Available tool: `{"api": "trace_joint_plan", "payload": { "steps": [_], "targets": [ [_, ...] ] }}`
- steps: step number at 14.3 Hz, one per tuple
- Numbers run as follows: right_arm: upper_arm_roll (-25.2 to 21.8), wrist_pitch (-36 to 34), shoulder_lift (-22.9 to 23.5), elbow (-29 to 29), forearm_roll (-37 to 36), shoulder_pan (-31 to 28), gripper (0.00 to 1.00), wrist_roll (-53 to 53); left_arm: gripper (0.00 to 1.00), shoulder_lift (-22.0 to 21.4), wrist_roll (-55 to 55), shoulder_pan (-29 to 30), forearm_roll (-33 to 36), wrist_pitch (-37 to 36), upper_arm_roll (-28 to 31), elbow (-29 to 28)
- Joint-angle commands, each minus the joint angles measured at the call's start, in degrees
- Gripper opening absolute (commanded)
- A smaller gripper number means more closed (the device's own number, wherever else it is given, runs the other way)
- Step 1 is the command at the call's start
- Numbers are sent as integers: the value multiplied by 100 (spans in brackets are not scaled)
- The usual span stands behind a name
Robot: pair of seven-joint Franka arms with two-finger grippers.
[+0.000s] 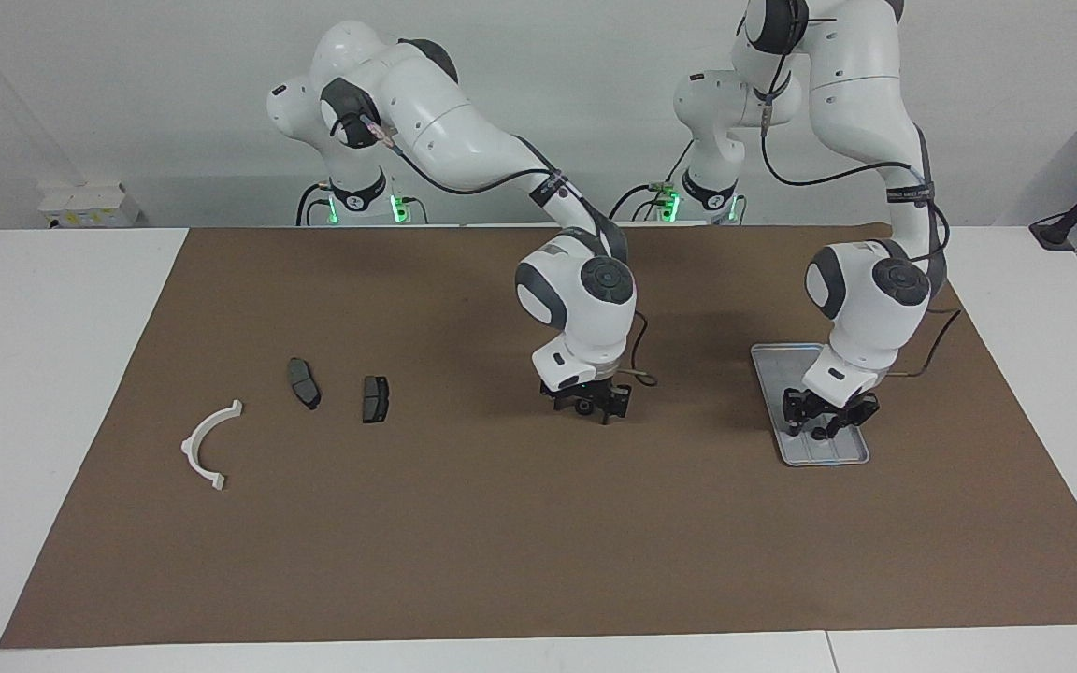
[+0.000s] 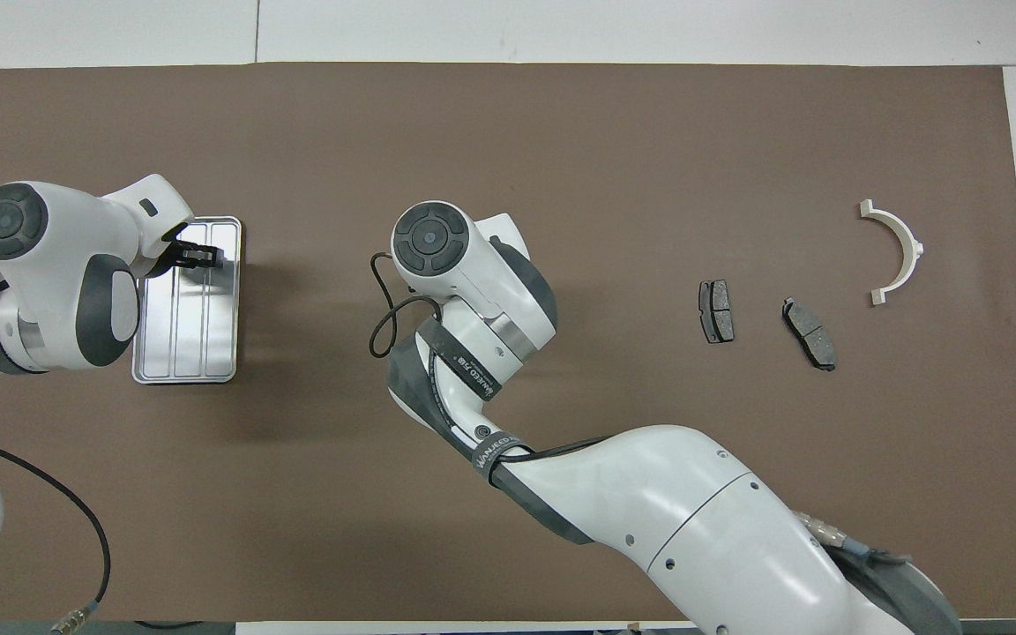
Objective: Place bearing gear from tray to pile
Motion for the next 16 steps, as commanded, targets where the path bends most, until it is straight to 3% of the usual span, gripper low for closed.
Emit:
{"api": "trace_joint_plan", "payload": {
  "steps": [1,3,5,7,11,12,15,16],
  "targets": [
    [85,-97,97,145,181,-61,90,-36,27,30,53,43,95,134,6,-49],
    [85,-97,97,145,261,-61,89,-36,9,29,105,79,95,73,6,12],
    [94,-97,97,136,296,-70,84,-44,0,38,149,131,95,46,-3,74],
    [94,-106,88,136,296,-70,76,-53,0,117,350,263,69,-486,-38,467],
    [94,-97,97,136,296,-70,58,-53,0,196,756,316,-738,-2314,-29,1908],
    [94,-89,88,136,296,-70,50,-53,0,231,721,290,-870,-2579,-29,2154],
    [94,-89,97,136,296,-79,8,-53,0,197,642,62,-1099,-3151,-29,2587],
    [94,-89,97,136,296,-87,0,-53,0,179,520,18,-1170,-3406,-29,2657]
  ]
}}
